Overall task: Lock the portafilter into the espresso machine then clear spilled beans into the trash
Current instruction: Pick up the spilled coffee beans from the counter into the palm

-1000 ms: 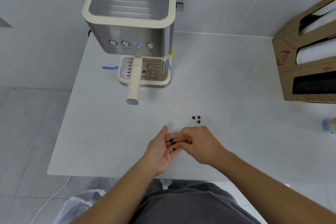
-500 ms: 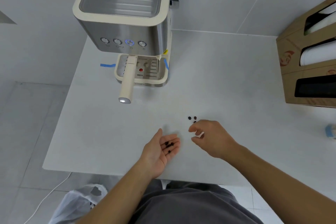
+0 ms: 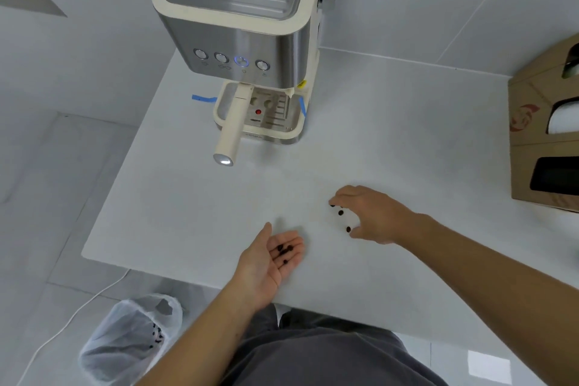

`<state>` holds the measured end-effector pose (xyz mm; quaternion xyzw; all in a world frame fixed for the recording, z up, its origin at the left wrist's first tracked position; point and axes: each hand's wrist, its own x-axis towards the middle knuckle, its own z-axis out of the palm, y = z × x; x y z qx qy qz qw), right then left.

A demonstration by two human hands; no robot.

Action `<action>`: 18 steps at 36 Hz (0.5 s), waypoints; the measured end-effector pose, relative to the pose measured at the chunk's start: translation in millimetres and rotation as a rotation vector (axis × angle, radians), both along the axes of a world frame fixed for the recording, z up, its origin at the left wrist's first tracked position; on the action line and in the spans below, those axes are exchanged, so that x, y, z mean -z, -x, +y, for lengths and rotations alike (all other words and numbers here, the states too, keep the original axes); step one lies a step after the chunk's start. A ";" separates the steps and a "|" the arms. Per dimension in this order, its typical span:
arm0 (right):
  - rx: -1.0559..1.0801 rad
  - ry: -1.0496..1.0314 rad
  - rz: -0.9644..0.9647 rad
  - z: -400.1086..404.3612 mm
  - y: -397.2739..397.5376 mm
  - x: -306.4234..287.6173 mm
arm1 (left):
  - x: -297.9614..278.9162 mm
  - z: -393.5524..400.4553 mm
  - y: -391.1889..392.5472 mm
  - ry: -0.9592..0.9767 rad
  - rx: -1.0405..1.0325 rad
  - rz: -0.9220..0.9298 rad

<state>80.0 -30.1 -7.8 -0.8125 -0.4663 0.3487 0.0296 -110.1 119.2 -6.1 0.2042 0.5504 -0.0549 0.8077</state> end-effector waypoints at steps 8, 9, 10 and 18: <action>-0.032 -0.049 -0.006 8.5 -6.5 5.9 | -2.5 -3.0 2.9 -0.010 -0.035 -0.001; -0.022 -0.052 0.005 8.7 -7.4 7.0 | -3.0 -3.0 3.2 -0.012 -0.035 -0.002; -0.013 -0.052 0.017 9.3 -8.0 8.0 | -3.4 -2.9 3.6 -0.013 -0.035 -0.003; 0.022 -0.049 -0.003 15.9 -10.2 13.0 | -4.2 -2.9 4.0 -0.034 -0.018 0.009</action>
